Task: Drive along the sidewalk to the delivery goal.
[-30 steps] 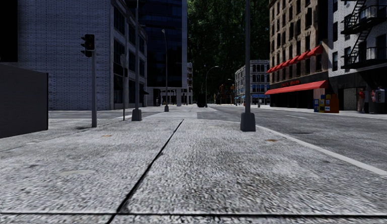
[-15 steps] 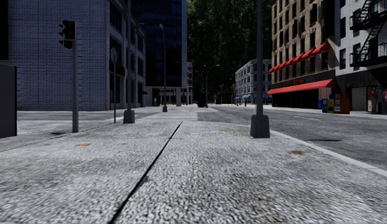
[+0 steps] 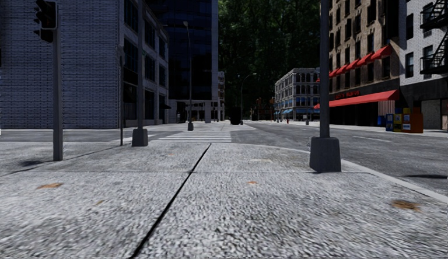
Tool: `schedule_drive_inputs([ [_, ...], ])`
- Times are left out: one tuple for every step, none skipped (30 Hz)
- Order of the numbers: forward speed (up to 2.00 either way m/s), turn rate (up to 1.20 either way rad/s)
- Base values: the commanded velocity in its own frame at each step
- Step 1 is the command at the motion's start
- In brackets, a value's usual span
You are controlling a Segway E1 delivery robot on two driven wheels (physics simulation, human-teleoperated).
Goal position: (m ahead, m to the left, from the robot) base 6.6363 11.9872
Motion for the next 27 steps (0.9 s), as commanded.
schedule_drive_inputs([
  [2.0,0.35],
  [2.0,0.4],
  [2.0,0.44],
  [2.0,0.46],
  [2.0,0.46],
  [2.0,0.46],
  [2.0,0.46],
  [2.0,0.47],
  [2.0,0.5],
  [2.0,0.5],
  [2.0,0.53],
  [2.0,0.54],
  [2.0,0.54],
  [2.0,0.54],
  [2.0,0.54],
  [2.0,0.54],
  [2.0,0.54],
  [2.0,0.54],
  [2.0,0.54],
  [2.0,0.54],
  [2.0,0.54],
  [2.0,0.51],
  [2.0,0.48],
  [2.0,0.48],
  [2.0,0.46],
  [2.0,0.45],
  [2.0,0.45],
])
